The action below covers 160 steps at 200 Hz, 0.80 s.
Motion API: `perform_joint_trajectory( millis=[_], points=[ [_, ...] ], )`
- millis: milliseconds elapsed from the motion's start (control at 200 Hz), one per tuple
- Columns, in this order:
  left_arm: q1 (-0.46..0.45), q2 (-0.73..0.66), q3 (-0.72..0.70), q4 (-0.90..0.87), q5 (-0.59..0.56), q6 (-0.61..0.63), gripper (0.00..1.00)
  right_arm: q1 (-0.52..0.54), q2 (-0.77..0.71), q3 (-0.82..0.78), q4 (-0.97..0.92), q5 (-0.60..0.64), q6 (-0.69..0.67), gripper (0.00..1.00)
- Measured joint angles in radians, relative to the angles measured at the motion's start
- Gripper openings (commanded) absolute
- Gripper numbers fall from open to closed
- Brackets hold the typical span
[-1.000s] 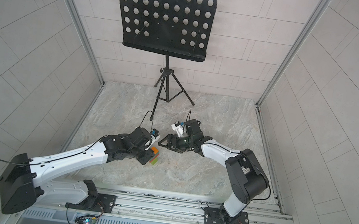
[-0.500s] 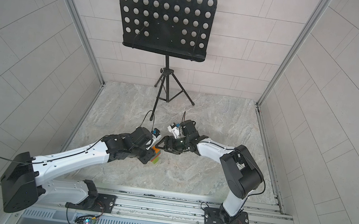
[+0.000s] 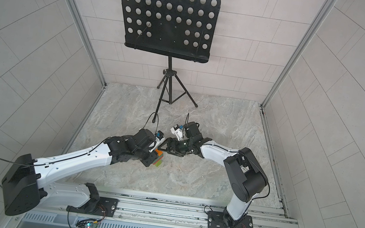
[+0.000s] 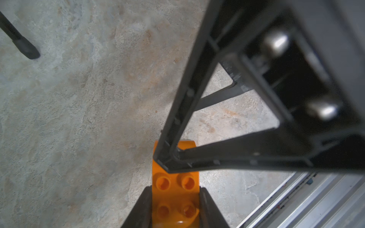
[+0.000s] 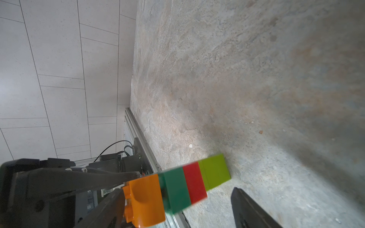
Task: Assemble an ice cream with lego
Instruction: Assemble the lego brick with the lego brick.
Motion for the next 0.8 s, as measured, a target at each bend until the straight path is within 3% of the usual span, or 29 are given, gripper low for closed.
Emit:
perform_joint_trajectory(
  millis=[801],
  points=[
    [-0.008, 0.104, 0.056, -0.005, -0.025, -0.013, 0.16, -0.006, 0.03, 0.0, 0.051, -0.013, 0.045, 0.76]
  ],
)
